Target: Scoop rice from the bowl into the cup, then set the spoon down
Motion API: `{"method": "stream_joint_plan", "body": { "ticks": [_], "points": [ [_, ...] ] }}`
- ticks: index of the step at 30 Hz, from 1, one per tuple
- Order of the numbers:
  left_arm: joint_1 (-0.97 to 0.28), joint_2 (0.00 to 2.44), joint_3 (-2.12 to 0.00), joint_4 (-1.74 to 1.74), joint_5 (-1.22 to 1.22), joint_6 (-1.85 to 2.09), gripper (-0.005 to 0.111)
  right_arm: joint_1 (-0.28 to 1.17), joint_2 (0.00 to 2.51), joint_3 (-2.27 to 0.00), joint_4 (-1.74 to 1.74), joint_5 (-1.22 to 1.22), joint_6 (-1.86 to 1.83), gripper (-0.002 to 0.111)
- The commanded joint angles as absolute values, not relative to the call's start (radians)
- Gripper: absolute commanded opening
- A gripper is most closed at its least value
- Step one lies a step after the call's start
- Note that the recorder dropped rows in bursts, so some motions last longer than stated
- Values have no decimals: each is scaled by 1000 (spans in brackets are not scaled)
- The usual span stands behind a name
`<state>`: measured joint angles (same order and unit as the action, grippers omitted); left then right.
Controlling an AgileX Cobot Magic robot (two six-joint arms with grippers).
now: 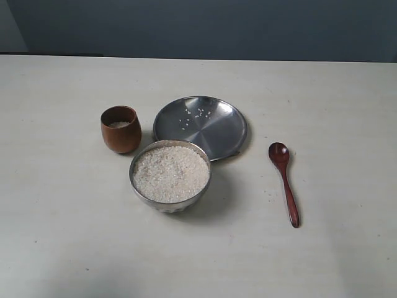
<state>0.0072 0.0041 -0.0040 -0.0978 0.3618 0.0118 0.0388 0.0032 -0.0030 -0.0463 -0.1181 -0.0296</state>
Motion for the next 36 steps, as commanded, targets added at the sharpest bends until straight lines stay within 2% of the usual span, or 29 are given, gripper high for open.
{"method": "stream_joint_plan", "body": {
  "ticks": [1, 7, 17, 22, 29, 36],
  "points": [
    [8, 0, 0, -102, 349, 11, 0, 42, 0, 0, -44, -219, -26, 0],
    [8, 0, 0, -102, 349, 11, 0, 42, 0, 0, 62, -369, 34, 0],
    [8, 0, 0, -102, 349, 11, 0, 42, 0, 0, 106, -380, 354, 0],
    [8, 0, 0, -102, 349, 11, 0, 42, 0, 0, 72, -298, 526, 0],
    [8, 0, 0, -102, 349, 11, 0, 49, 0, 0, 28, -168, 559, 0],
    [8, 0, 0, -102, 349, 11, 0, 145, 0, 0, -62, -168, 557, 0]
  ]
}}
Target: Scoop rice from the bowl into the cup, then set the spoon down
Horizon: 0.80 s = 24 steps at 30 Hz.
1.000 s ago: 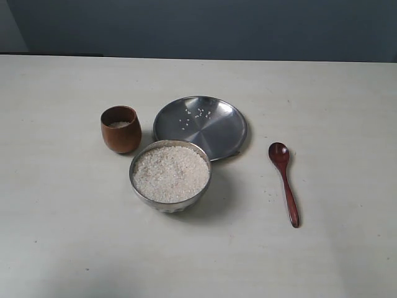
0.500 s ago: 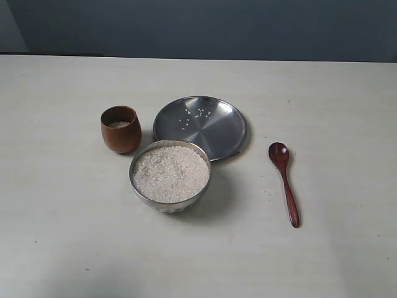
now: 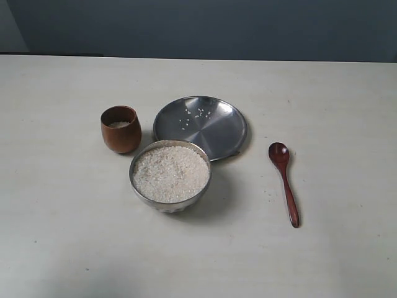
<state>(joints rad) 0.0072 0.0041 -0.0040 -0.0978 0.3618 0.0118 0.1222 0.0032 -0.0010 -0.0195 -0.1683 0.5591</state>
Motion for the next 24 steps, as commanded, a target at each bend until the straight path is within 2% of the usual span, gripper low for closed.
{"method": "stream_joint_plan", "body": {
  "ticks": [1, 5, 8, 10, 16, 19, 24],
  "points": [
    [8, 0, 0, -102, 349, 11, 0, 146, 0, 0, -62, -168, 557, 0],
    [8, 0, 0, -133, 319, 8, 0, 153, 0, 0, -62, -171, 557, 0],
    [8, 0, 0, -652, 82, -21, 0, 153, 0, 0, -62, -219, 610, 0],
    [8, 0, -14, -878, 20, -19, 0, 153, 0, -10, -108, -205, 634, 0],
    [8, 0, -149, -659, 171, -15, 0, 153, 12, -106, -236, -190, 692, 0],
    [8, 4, -218, -599, 231, -15, 0, 154, 61, -198, -294, -108, 692, 0],
    [8, 145, -335, -485, 361, -15, 0, 213, 185, -345, -324, 41, 679, 0]
  ]
}}
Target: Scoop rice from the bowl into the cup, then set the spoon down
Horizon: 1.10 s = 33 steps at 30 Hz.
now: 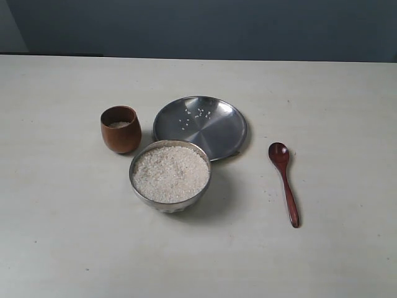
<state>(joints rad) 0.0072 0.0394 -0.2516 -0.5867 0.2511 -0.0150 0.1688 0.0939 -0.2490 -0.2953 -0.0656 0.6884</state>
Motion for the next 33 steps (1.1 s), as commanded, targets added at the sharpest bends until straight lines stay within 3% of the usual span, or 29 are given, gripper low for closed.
{"method": "stream_joint_plan", "body": {
  "ticks": [1, 14, 33],
  "points": [
    [8, 178, -353, -455, 388, -15, 0, 232, 211, -366, -330, 70, 671, 0],
    [8, 621, -514, -58, 736, -15, 0, 462, 686, -596, -79, 446, 210, 0],
    [8, 662, -514, -24, 748, -15, 0, 490, 1326, -604, 14, 318, 109, 0]
  ]
}}
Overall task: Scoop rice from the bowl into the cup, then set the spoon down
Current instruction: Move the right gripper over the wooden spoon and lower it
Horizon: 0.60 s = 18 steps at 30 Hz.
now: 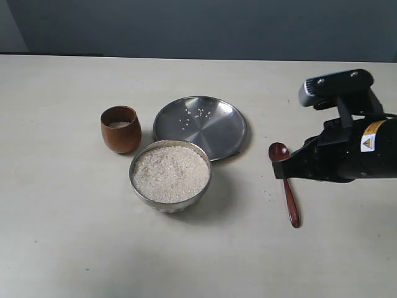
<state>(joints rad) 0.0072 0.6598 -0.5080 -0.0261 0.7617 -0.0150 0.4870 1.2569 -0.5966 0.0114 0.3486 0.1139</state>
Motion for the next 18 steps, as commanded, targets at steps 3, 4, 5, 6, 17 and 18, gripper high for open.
{"method": "stream_joint_plan", "body": {
  "ticks": [3, 4, 5, 6, 17, 18],
  "points": [
    [8, 662, -514, -24, 746, -15, 0, 490, 1373, -604, 14, 300, 109, 0],
    [8, 662, -514, -24, 746, -15, 0, 490, 1386, -604, 14, 295, 109, 0],
    [8, 662, -514, -24, 746, -15, 0, 490, 1395, -604, 14, 290, 109, 0],
    [8, 662, -514, -24, 746, -15, 0, 490, 1406, -604, 14, 281, 109, 0],
    [8, 662, -514, -21, 746, -17, 0, 490, 1528, -604, 7, 215, 155, 17],
    [8, 662, -514, -21, 746, -17, 0, 490, 1535, -604, 7, 212, 155, 20]
  ]
}}
